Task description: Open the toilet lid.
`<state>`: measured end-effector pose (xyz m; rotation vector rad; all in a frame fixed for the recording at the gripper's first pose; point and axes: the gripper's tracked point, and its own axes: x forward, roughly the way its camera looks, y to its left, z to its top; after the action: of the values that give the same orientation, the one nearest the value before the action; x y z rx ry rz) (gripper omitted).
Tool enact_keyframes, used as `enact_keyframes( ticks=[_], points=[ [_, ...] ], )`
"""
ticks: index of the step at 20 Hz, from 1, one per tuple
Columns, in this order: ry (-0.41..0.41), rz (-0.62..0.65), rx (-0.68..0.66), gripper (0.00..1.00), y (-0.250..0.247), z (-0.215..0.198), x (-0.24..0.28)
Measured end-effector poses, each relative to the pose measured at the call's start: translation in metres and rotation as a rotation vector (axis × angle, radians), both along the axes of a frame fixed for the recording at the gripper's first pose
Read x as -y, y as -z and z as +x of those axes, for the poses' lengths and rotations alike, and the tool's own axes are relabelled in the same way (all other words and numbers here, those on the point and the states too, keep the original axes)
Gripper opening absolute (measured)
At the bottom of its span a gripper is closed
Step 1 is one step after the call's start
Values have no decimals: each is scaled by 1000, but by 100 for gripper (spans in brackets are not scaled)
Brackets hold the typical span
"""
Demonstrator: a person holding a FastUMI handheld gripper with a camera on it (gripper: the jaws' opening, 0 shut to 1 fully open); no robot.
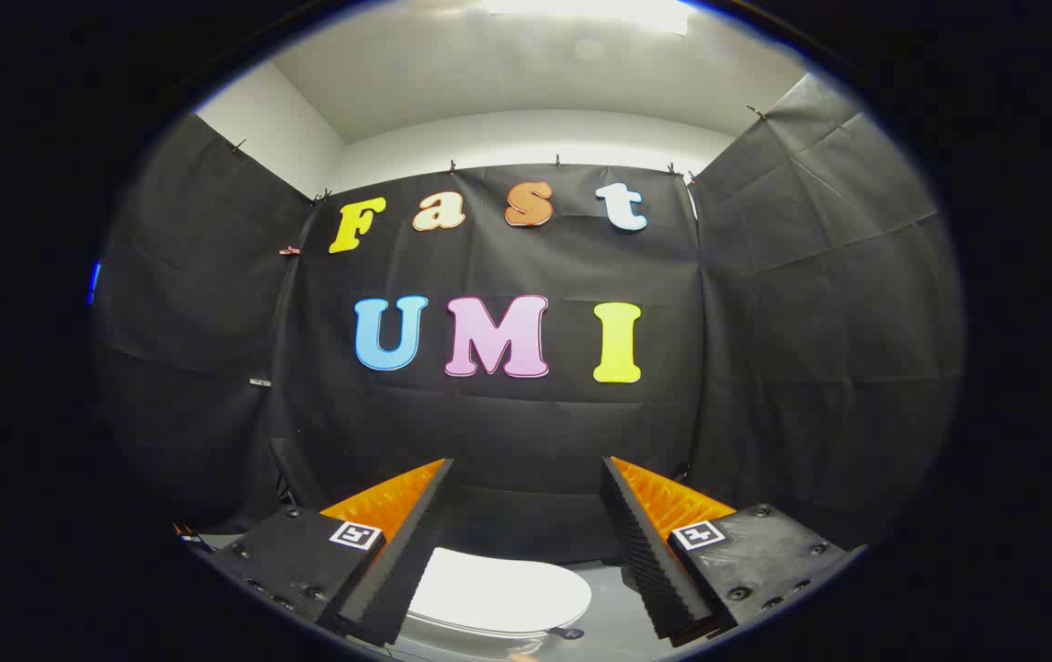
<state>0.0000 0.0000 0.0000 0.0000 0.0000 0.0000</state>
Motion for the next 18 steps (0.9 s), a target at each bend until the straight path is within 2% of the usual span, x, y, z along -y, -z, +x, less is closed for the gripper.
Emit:
enact_keyframes(
  ticks=[4,18],
  points=[
    [-11,31,-7,99,1,1,-1],
    [17,20,-49,99,16,9,8]
  ],
)
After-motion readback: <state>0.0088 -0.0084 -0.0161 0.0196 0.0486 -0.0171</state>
